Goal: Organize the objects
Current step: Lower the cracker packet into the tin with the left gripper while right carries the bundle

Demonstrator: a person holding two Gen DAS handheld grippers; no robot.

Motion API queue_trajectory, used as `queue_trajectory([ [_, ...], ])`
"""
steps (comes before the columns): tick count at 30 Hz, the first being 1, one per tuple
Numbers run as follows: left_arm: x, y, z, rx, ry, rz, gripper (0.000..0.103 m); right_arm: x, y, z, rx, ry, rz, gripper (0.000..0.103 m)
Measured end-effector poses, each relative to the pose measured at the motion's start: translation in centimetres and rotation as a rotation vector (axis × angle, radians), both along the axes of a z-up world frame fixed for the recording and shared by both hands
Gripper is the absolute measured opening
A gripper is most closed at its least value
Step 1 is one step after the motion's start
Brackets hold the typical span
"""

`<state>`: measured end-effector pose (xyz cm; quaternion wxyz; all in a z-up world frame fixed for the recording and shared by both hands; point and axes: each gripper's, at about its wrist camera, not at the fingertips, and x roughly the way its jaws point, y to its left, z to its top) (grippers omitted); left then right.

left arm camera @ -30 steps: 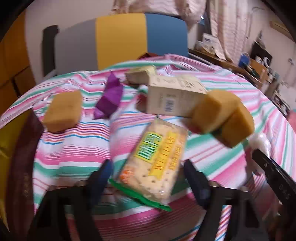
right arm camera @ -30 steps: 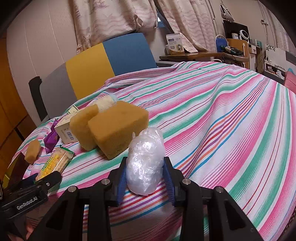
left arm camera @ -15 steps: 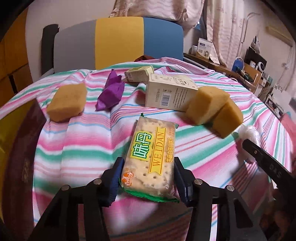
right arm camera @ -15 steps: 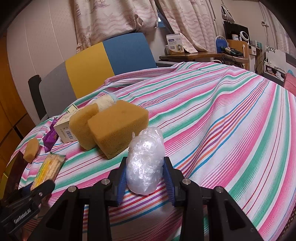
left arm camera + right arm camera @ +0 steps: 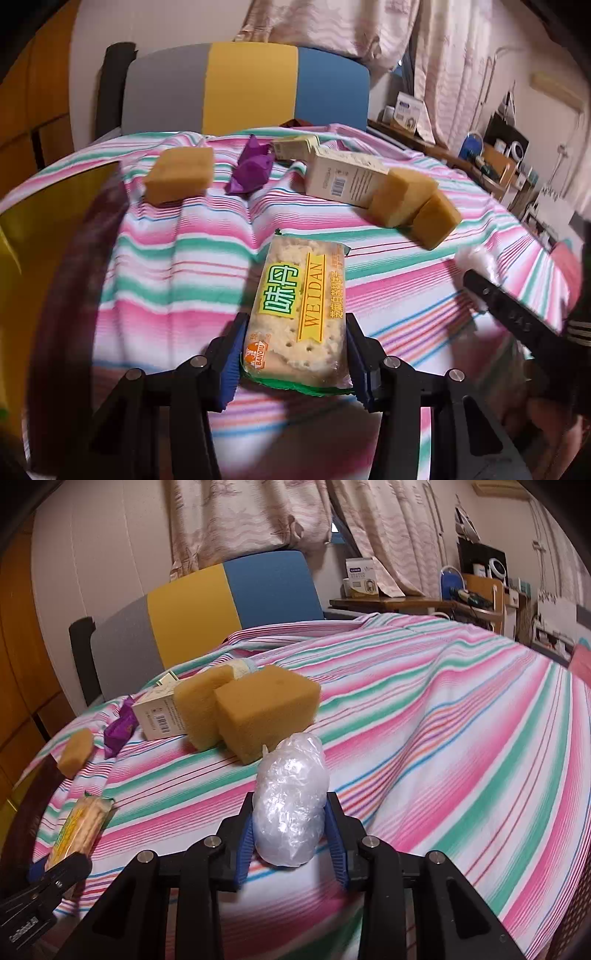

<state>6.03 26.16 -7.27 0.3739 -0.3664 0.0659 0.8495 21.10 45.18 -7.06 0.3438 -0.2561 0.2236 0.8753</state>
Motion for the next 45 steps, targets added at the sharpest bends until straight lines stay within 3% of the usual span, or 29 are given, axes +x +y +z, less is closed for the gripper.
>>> queue_trajectory([
  [11,1.1,-5.7,3.3,0.103,0.015,0.02,0.05,-0.8,-2.9,0.4,-0.077,0.02,0.06,0.034],
  [21,-0.4,-12.0,5.2,0.142,0.028,0.159,0.05,-2.5,-6.7,1.9,-0.13,0.053,0.193,0.034],
  [32,-4.4,-16.6,4.0,0.081,-0.021,0.321,0.05,-5.8,-12.8,5.9,-0.088,0.102,0.398,0.034],
  [37,-6.5,-17.8,2.4,0.024,-0.092,0.367,0.05,-7.1,-16.0,8.0,-0.06,0.135,0.504,0.034],
  [45,-7.6,-18.4,1.6,-0.054,-0.065,0.388,0.053,-8.5,-19.8,9.3,-0.062,0.153,0.62,0.034],
])
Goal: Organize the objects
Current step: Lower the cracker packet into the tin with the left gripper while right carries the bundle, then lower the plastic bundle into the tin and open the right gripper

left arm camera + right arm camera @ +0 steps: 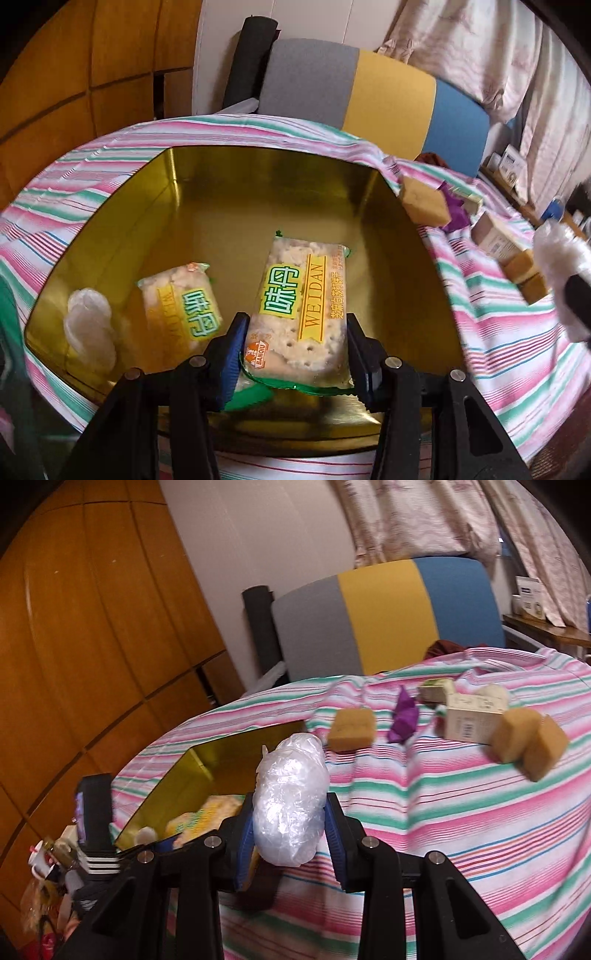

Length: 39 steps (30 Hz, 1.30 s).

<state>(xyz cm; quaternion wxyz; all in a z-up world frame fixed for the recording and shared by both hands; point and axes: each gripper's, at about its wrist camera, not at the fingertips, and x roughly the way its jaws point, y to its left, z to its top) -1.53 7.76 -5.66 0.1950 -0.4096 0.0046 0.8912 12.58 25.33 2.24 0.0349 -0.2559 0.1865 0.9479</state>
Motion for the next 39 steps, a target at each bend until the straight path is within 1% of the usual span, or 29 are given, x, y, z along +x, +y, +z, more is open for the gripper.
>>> queue_trajectory([
  [1,0.0,-0.1,0.0,-0.004,0.003,0.005,0.057,-0.1,-0.5,0.0,0.009,0.0,0.014,0.034],
  [2,0.0,-0.2,0.0,-0.003,0.007,0.017,0.059,-0.2,-0.9,0.1,0.017,-0.002,0.022,0.034],
  [5,0.0,-1.3,0.8,0.057,0.018,0.047,0.07,-0.3,-1.8,0.0,0.04,-0.008,0.048,0.034],
  [6,0.1,-1.8,1.3,0.071,0.032,0.063,0.076,-0.4,-2.0,-0.2,0.042,-0.013,0.054,0.034],
  [7,0.2,-2.3,1.9,0.077,0.055,0.089,0.084,-0.5,-2.2,-0.3,0.042,-0.021,0.063,0.034],
  [8,0.3,-2.6,2.4,0.078,0.077,0.114,0.086,-0.6,-2.3,-0.5,0.039,-0.028,0.07,0.034],
  [10,0.5,-3.8,3.6,0.08,0.126,0.189,0.096,-0.9,-2.6,-0.9,0.036,-0.042,0.085,0.034],
  [12,0.6,-5.2,4.7,0.106,0.157,0.261,0.103,-1.2,-2.9,-1.1,0.04,-0.056,0.104,0.034],
  [15,0.4,-7.1,5.8,0.145,0.168,0.344,0.103,-1.7,-4.0,-1.6,0.052,-0.085,0.138,0.034],
  [18,0.0,-8.9,6.2,0.178,0.142,0.413,0.103,-2.4,-5.1,-2.1,0.062,-0.117,0.171,0.034],
  [21,-0.3,-10.1,6.3,0.219,0.1,0.453,0.103,-3.2,-6.1,-2.6,0.085,-0.148,0.192,0.034],
  [24,-0.4,-10.6,6.3,0.243,0.078,0.474,0.103,-4.0,-7.0,-2.9,0.105,-0.163,0.213,0.035],
  [28,0.0,-10.4,6.6,0.238,0.085,0.473,0.103,-5.0,-7.9,-3.2,0.123,-0.187,0.226,0.038],
  [30,0.0,-10.2,6.6,0.233,0.087,0.466,0.103,-5.4,-8.1,-3.5,0.136,-0.209,0.215,0.041],
  [32,0.0,-10.1,6.7,0.233,0.089,0.46,0.103,-5.4,-8.1,-3.7,0.124,-0.214,0.211,0.045],
  [39,0.0,-9.7,6.4,0.233,0.074,0.452,0.103,-4.6,-7.1,-3.5,0.103,-0.207,0.18,0.045],
])
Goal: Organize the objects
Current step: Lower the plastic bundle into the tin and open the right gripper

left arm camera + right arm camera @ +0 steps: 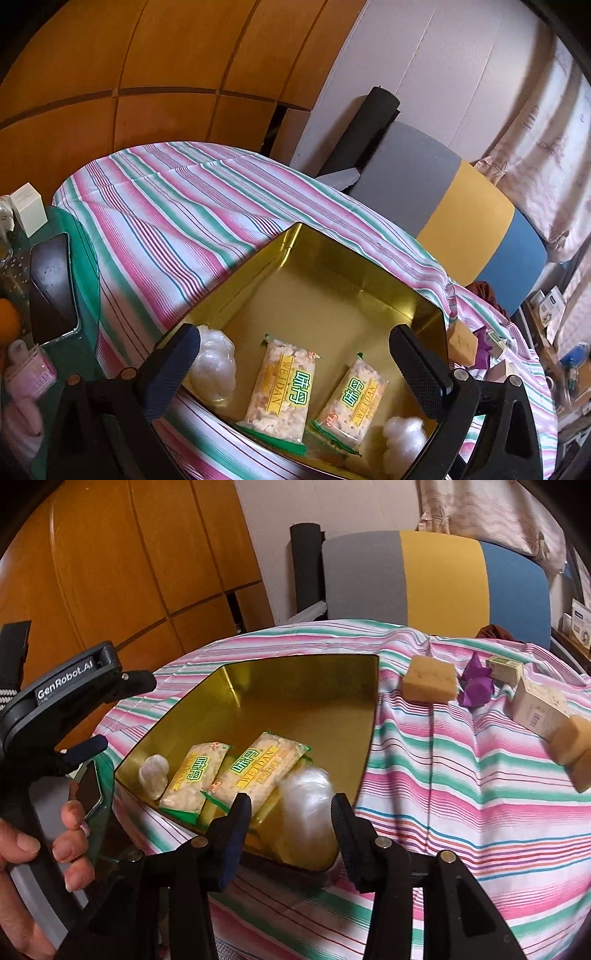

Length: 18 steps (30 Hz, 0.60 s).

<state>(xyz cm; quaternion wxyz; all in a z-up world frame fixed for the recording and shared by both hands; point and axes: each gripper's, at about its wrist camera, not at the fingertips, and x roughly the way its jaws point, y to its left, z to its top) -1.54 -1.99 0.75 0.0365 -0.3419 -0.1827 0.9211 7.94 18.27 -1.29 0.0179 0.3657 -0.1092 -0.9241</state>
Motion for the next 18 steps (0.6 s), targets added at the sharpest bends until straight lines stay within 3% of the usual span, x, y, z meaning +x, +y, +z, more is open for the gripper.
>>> queue_trajectory([
  [11,0.4,2.2,-0.6,-0.032,-0.027,-0.071,0.103,0.6,1.0,0.4,-0.014,0.016,-0.032,0.045],
  [18,1.1,4.4,-0.7,-0.061,-0.021,-0.166,0.103,1.2,4.0,0.1,-0.01,0.006,-0.159,0.045],
])
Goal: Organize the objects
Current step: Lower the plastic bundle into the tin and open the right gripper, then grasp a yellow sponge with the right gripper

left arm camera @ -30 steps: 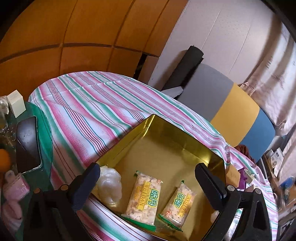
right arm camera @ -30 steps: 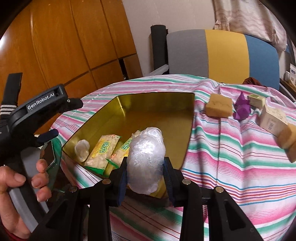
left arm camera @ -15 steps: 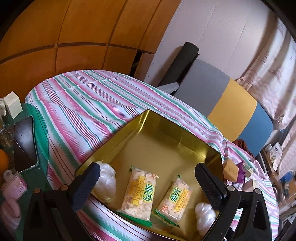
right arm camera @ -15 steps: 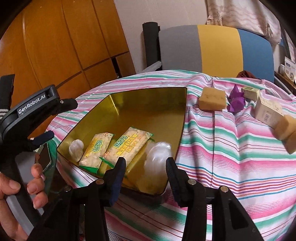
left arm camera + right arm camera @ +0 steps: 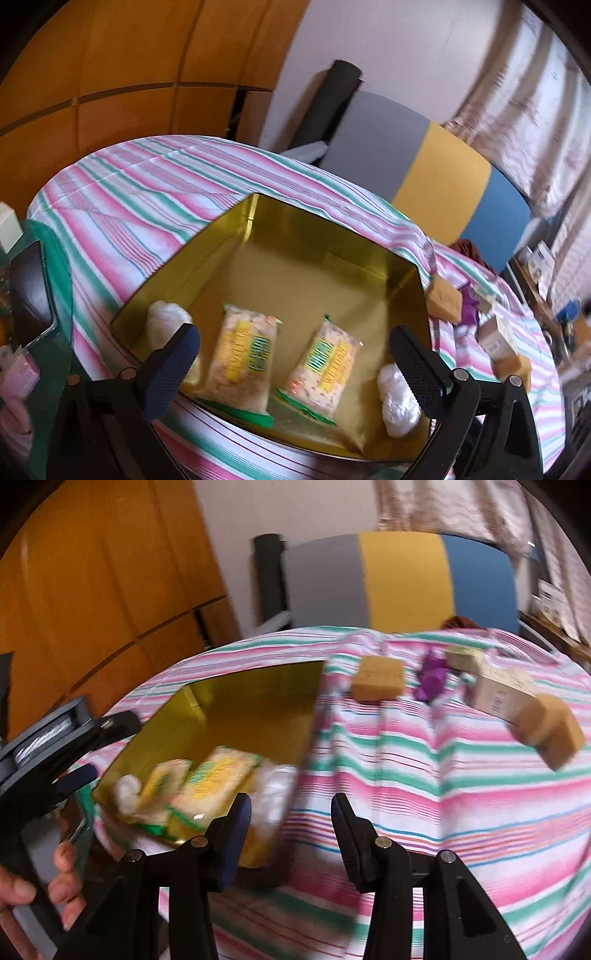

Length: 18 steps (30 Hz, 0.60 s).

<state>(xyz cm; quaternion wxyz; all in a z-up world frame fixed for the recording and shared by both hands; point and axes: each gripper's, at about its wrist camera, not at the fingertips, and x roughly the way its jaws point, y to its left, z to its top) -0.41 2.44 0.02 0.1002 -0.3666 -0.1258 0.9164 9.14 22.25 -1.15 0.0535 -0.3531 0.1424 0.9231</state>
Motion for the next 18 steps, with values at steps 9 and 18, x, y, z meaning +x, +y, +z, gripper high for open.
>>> queue_trajectory([
  [9,1.8,3.8,-0.4,-0.057,0.034,-0.16,0.103,2.9,7.9,-1.7,-0.076,-0.048,-0.288,0.045],
  [18,4.0,6.8,-0.9,-0.076,0.016,-0.3,0.103,4.9,19.4,-0.6,0.007,-0.019,-0.522,0.045],
])
